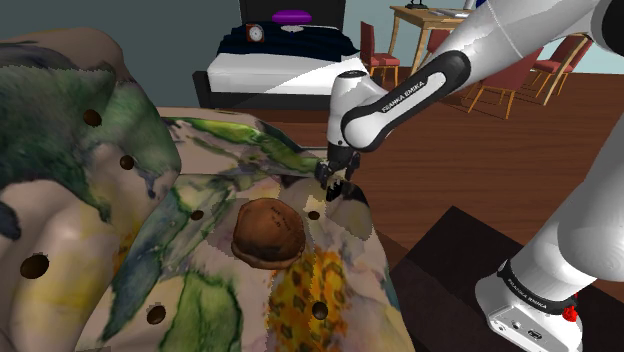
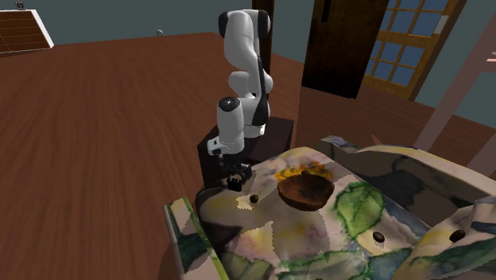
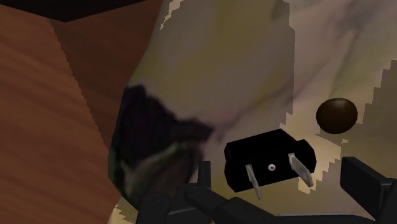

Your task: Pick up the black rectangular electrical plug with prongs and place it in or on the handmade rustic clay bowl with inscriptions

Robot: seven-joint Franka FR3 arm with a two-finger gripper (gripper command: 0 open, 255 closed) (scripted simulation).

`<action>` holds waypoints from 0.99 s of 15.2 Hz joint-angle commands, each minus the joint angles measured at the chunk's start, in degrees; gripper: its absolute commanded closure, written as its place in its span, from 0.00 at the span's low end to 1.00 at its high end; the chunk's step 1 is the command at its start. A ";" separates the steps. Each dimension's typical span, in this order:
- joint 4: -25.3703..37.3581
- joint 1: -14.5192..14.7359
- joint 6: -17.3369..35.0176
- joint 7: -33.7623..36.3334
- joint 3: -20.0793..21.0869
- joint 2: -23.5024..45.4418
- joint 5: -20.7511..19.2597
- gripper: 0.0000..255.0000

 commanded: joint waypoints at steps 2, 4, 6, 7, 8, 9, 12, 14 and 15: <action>-0.10 0.08 1.78 0.31 -0.23 1.70 -0.61 0.00; -0.10 0.08 1.78 0.31 -0.23 1.70 -0.61 0.00; -0.10 0.08 1.78 0.31 -0.23 1.70 -0.61 0.00; -0.10 0.08 1.78 0.31 -0.23 1.70 -0.61 0.00; -0.10 0.08 1.78 0.31 -0.23 1.70 -0.61 0.00; -0.10 0.08 1.77 0.31 -0.23 1.70 -0.60 0.00; -0.10 0.08 1.77 0.31 -0.23 1.70 -0.60 1.00; -0.09 0.08 1.75 0.31 -0.23 1.68 -0.60 1.00; -0.10 0.08 1.76 0.31 -0.23 1.68 -0.60 1.00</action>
